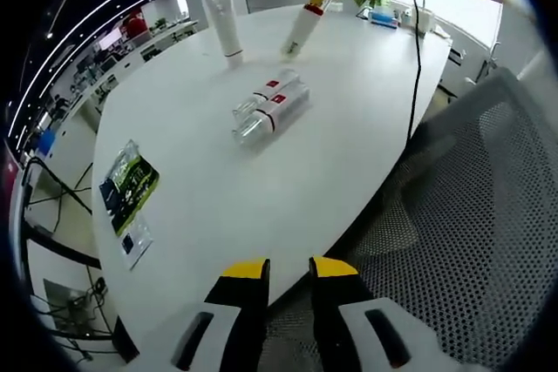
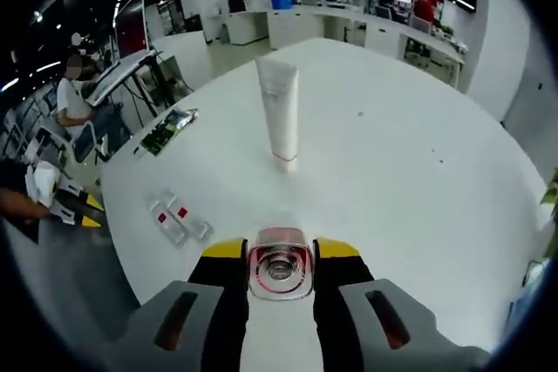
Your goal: Arrange the skincare products in the storage area until every visible bottle or jar stands upright without overlapping.
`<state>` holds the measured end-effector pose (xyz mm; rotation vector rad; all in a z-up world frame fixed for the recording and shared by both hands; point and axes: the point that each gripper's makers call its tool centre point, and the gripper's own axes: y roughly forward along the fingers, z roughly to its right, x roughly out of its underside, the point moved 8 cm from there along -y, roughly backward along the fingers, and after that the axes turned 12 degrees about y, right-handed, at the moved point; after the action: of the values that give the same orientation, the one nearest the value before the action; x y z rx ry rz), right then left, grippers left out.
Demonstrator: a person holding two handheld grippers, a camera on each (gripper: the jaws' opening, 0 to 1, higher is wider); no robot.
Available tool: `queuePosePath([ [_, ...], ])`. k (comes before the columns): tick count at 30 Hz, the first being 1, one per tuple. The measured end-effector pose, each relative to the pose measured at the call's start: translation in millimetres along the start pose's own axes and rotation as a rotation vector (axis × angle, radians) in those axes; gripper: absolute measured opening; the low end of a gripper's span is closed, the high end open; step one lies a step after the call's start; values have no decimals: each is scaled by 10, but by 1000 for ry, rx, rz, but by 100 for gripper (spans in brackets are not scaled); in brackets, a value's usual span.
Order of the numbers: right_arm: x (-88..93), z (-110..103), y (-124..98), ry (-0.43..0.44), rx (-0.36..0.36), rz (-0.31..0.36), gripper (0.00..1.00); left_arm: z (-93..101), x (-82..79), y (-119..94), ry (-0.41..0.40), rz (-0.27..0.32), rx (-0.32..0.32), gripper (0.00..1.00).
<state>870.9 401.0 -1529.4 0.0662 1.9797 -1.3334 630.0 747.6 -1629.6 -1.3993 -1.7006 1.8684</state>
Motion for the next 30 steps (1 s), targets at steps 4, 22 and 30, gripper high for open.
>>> queuePosePath([
  [4, -100, -5, 40, -22, -3, -33, 24, -3, 5, 3, -5, -4, -1, 19],
  [22, -560, 32, 324, -113, -17, -256, 25, -12, -2, -2, -12, 3, -9, 19],
  [30, -634, -76, 392, -144, -17, -335, 25, -7, -1, 2, -10, 2, -5, 19],
])
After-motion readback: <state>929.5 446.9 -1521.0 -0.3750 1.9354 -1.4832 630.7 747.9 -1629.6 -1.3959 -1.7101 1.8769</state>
